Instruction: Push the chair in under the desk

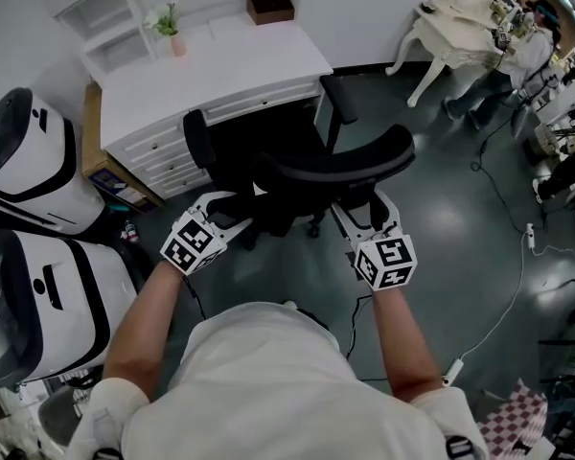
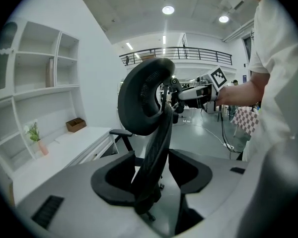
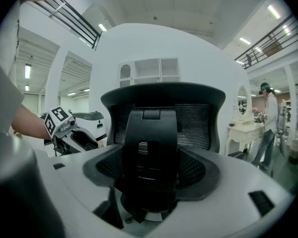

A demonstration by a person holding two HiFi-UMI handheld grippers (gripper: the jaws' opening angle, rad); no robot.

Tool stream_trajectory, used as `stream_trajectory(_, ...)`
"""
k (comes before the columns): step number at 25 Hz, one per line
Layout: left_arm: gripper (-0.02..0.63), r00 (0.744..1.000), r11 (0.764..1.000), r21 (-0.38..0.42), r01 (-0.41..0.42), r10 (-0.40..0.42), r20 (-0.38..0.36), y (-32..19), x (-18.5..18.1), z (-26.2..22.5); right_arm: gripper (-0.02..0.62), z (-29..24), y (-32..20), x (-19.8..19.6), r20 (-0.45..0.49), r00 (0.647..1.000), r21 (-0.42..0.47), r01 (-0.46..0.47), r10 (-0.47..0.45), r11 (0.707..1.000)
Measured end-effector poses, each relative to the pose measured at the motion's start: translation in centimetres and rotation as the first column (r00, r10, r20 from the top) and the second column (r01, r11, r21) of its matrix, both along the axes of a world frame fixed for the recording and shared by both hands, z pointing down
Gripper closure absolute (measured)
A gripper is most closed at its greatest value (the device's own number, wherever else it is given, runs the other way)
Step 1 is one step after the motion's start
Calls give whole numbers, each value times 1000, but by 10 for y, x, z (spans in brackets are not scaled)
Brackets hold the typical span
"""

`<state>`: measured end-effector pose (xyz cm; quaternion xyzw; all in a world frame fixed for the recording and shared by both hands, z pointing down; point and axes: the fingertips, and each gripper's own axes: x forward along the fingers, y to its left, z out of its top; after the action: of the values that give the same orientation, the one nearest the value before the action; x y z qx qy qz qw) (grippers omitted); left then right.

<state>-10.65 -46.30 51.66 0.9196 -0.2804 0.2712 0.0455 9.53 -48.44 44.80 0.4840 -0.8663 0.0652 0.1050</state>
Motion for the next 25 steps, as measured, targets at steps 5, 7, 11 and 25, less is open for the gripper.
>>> stream_trajectory(5, 388, 998, 998, 13, 66, -66, 3, 2, -4, -1, 292, 1, 2, 0, -48, 999, -13, 17, -18, 1000)
stream_trajectory(7, 388, 996, 996, 33, 89, -89, 0, 3, -7, -5, 290, 2, 3, 1, -73, 997, -20, 5, -7, 1000)
stream_trajectory(11, 394, 989, 987, 69, 142, -139, -41, 9, -19, -19, 288, -1, 10, 7, -134, 991, -4, -28, 28, 1000)
stream_trajectory(25, 434, 955, 987, 24, 158, -147, -258, 84, -44, -50, 295, 6, 104, 3, -118, 979, -49, -170, 163, 984)
